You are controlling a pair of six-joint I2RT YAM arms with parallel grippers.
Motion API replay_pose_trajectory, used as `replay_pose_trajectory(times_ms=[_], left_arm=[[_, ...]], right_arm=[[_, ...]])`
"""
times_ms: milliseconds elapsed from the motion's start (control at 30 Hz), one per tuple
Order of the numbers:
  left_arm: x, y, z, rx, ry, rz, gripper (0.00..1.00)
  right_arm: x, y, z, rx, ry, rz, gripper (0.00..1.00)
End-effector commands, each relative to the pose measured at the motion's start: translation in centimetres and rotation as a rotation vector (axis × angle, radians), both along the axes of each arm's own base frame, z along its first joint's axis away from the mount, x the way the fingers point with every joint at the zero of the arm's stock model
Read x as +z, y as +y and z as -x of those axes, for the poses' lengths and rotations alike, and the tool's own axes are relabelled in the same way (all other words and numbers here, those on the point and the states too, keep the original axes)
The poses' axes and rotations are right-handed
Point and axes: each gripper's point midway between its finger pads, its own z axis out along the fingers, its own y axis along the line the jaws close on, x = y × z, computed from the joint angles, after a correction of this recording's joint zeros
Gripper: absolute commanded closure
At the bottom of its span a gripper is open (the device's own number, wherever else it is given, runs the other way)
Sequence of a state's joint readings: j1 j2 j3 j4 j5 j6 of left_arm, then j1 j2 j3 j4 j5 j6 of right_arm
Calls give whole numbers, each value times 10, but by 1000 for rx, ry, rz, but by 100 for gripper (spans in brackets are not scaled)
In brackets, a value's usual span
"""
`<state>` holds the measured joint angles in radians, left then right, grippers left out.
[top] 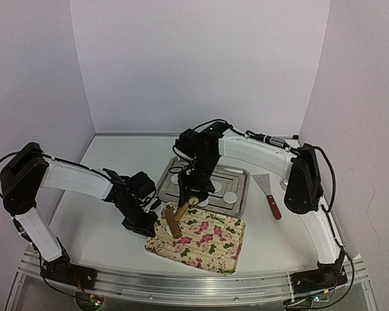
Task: Roll out the dumpling wrappers from the dough
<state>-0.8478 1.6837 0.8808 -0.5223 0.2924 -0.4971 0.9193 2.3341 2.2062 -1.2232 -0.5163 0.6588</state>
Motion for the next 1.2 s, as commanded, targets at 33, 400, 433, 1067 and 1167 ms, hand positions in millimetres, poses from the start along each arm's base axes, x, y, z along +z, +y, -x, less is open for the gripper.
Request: replay_pose_trajectory(times_ms=[33, 400, 433, 1067, 1167], left_arm=[[-7, -3, -15, 0, -52, -25, 100], [-13, 6, -13, 26, -42, -69, 100], [-13, 8, -12, 31, -42, -74, 100], [-14, 16, -15, 56, -60, -108, 100], [-15, 15, -16, 56, -61, -110, 100]], right_arm=[[-85, -71, 19, 63, -13, 524, 100], [-89, -140, 17, 30, -68, 800, 100], [-91, -148, 20, 30, -54, 825, 100], [-85, -202, 19, -39, 7, 923, 100], [-85, -202, 18, -39, 6, 920, 100]])
